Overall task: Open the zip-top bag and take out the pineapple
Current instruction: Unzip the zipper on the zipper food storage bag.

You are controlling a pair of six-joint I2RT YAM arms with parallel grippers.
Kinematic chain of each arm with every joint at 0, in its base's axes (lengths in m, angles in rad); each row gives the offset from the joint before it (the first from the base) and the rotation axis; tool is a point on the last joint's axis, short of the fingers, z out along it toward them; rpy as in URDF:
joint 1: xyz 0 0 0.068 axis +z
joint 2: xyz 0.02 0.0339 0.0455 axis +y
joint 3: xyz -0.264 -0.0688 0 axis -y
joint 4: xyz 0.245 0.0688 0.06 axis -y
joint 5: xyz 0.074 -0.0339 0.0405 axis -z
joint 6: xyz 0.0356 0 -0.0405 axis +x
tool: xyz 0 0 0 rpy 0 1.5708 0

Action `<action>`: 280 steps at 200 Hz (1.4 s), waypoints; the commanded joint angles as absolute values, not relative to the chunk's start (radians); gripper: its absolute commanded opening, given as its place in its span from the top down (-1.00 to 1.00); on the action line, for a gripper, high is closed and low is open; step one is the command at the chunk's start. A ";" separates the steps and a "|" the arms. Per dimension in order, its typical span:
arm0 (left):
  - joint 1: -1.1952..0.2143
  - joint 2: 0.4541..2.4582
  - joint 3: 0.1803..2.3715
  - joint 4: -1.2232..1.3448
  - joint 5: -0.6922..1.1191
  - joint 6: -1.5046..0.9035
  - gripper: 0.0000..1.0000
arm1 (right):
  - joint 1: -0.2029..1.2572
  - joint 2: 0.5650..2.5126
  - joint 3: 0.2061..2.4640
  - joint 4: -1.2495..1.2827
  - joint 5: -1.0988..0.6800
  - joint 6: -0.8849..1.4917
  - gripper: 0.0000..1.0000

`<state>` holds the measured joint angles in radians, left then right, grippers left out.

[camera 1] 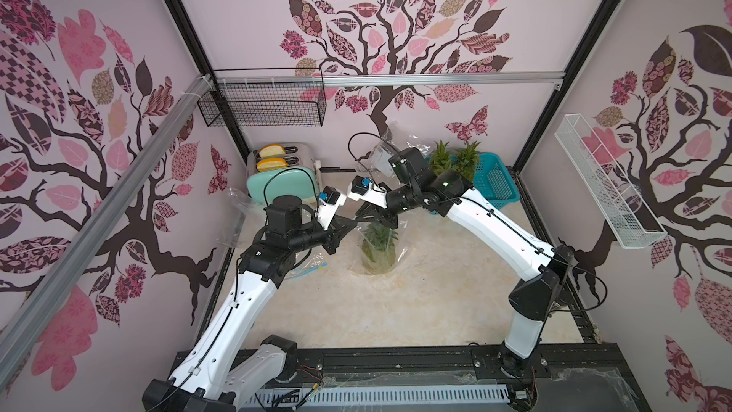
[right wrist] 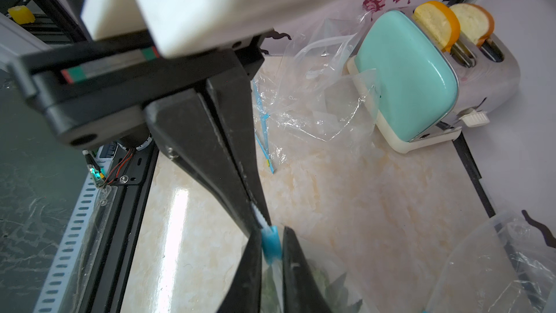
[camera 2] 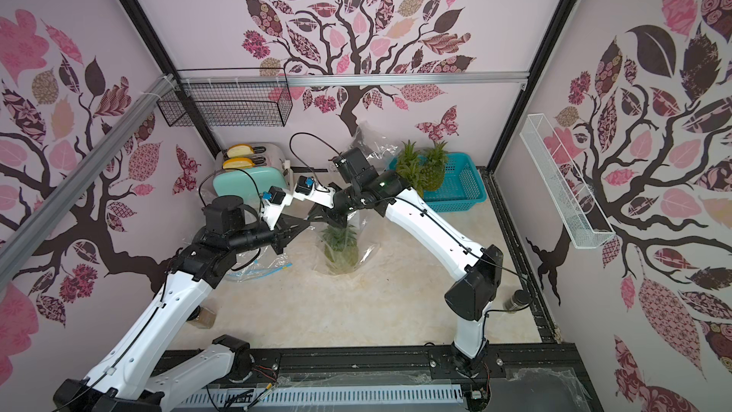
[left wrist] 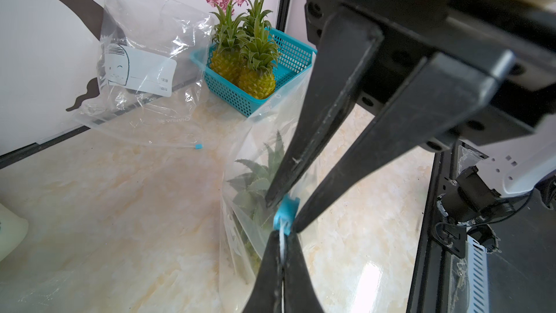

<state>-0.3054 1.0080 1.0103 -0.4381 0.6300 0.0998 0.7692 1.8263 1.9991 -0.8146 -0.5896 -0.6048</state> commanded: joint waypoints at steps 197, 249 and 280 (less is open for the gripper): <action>-0.259 0.943 0.993 -0.364 0.628 0.076 1.00 | 0.742 1.809 2.022 -0.845 -0.494 -0.604 0.98; -0.258 0.943 1.032 -0.413 0.581 0.115 1.00 | 0.707 1.778 1.997 -0.840 -0.468 -0.591 0.98; -0.256 0.947 1.052 -0.440 0.522 0.132 1.00 | 0.691 1.752 1.959 -0.829 -0.449 -0.582 0.98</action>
